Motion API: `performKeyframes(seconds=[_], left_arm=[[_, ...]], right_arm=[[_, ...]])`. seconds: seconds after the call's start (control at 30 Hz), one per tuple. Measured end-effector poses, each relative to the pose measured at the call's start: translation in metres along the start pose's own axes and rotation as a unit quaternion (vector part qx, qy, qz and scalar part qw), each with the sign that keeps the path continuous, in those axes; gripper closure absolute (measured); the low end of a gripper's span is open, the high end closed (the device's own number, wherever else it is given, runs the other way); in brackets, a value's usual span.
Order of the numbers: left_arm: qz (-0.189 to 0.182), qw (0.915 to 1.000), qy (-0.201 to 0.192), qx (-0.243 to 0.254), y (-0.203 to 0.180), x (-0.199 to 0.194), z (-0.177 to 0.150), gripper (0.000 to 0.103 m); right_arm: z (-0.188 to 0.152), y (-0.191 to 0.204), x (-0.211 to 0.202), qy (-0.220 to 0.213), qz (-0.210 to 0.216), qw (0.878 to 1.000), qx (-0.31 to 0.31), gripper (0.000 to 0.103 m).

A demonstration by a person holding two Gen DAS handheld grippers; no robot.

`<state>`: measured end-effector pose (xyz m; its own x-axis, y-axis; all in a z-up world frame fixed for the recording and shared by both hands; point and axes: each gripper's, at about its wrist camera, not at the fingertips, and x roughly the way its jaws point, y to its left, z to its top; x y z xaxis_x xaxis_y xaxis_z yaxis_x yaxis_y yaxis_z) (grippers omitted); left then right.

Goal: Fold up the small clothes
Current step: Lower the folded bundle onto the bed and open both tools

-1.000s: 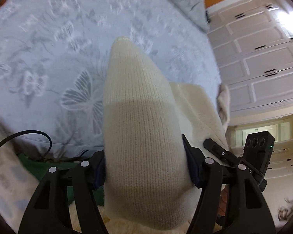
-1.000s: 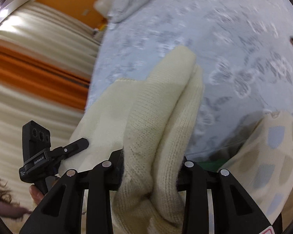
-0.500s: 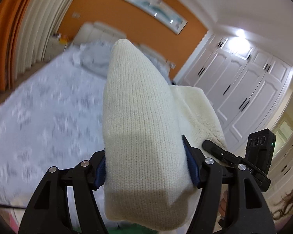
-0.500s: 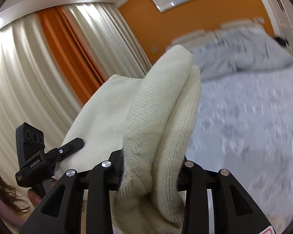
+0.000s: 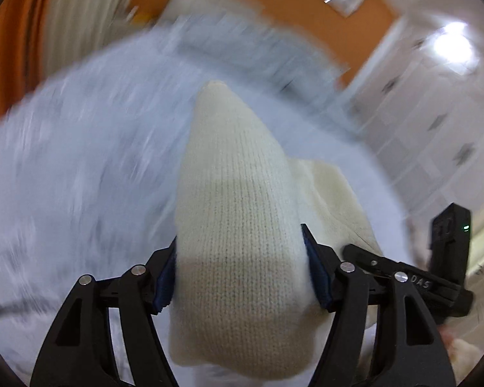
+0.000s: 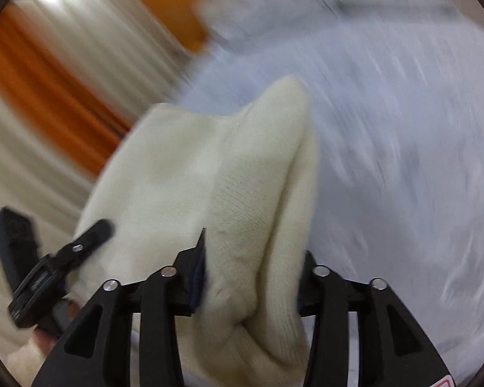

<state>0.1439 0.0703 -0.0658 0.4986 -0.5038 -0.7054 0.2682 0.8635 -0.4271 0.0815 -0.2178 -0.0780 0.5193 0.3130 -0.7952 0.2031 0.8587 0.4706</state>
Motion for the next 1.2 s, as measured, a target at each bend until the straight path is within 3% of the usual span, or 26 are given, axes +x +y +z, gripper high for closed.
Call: performKeyframes(seconds=[0.03,0.07,0.1,0.17,0.2,0.23,0.3,0.4,0.47,0.53,0.57,0.63,0.73,0.8,0.87,0.93,1.03,1.13,1.2], left_arm=[[0.048,0.9981,0.035,-0.016,0.015,0.024,-0.018,0.039],[0.087,0.9945,0.051,-0.025,0.023,0.032,-0.028,0.037],[0.065,0.9972,0.021,-0.03,0.03,0.022,-0.038,0.036],[0.071,0.9974,-0.011,-0.008,0.025,-0.006,-0.041,0.037],[0.069,0.9975,-0.017,0.003,0.022,-0.016,-0.04,0.037],[0.064,0.9975,-0.028,0.008,0.019,-0.027,-0.038,0.037],[0.061,0.9964,-0.054,0.024,0.008,-0.048,-0.034,0.035],[0.073,0.9961,-0.04,0.03,-0.004,-0.043,-0.027,0.032],[0.088,0.9959,-0.007,0.021,-0.003,-0.023,-0.031,0.032],[0.115,0.9923,0.033,0.032,0.001,-0.001,-0.038,0.032],[0.129,0.9893,0.056,0.04,0.005,0.012,-0.043,0.032],[0.129,0.99,0.047,0.034,0.007,0.006,-0.042,0.032],[0.125,0.991,0.04,0.026,0.005,-0.011,-0.037,0.034],[0.133,0.9896,0.047,0.029,0.005,-0.007,-0.039,0.034],[0.143,0.9871,0.062,0.037,0.005,0.005,-0.043,0.032],[0.15,0.9857,0.063,0.045,0.001,0.009,-0.043,0.032],[0.155,0.9851,0.046,0.058,-0.015,-0.008,-0.037,0.034],[0.161,0.9843,0.015,0.072,-0.033,-0.032,-0.037,0.033],[0.164,0.9837,0.004,0.074,-0.043,-0.044,-0.039,0.033]], right_arm=[[-0.009,-0.015,0.025,0.042,-0.068,0.997,0.016,0.056],[-0.015,-0.023,0.029,0.047,-0.066,0.996,0.029,0.055],[-0.022,-0.028,0.017,0.022,-0.037,0.998,0.044,0.056],[-0.028,-0.02,-0.017,-0.015,-0.069,0.997,0.03,0.054],[-0.03,-0.016,-0.028,-0.026,-0.071,0.997,0.024,0.059],[-0.032,-0.008,-0.048,-0.045,-0.049,0.998,0.013,0.075],[-0.03,0.009,-0.063,-0.055,-0.039,0.998,-0.016,0.087],[-0.021,0.02,-0.038,-0.019,-0.028,0.998,-0.046,0.102],[-0.027,0.012,0.01,0.056,-0.061,0.995,-0.049,0.103],[-0.034,0.003,0.036,0.084,-0.072,0.993,-0.044,0.103],[-0.032,0.002,0.034,0.078,-0.075,0.993,-0.035,0.103],[-0.024,0.014,0.012,0.061,-0.075,0.995,-0.031,0.103],[-0.029,0.037,-0.013,0.027,-0.092,0.993,-0.074,0.103],[-0.036,0.038,0.0,0.045,-0.097,0.991,-0.075,0.103],[-0.047,0.027,0.038,0.088,-0.13,0.985,-0.078,0.103],[-0.052,0.03,0.039,0.075,-0.143,0.983,-0.086,0.103],[-0.053,0.044,0.011,0.048,-0.126,0.988,-0.074,0.102],[-0.061,0.057,-0.03,-0.008,-0.146,0.985,-0.089,0.091],[-0.065,0.058,-0.043,-0.021,-0.157,0.984,-0.084,0.087]])
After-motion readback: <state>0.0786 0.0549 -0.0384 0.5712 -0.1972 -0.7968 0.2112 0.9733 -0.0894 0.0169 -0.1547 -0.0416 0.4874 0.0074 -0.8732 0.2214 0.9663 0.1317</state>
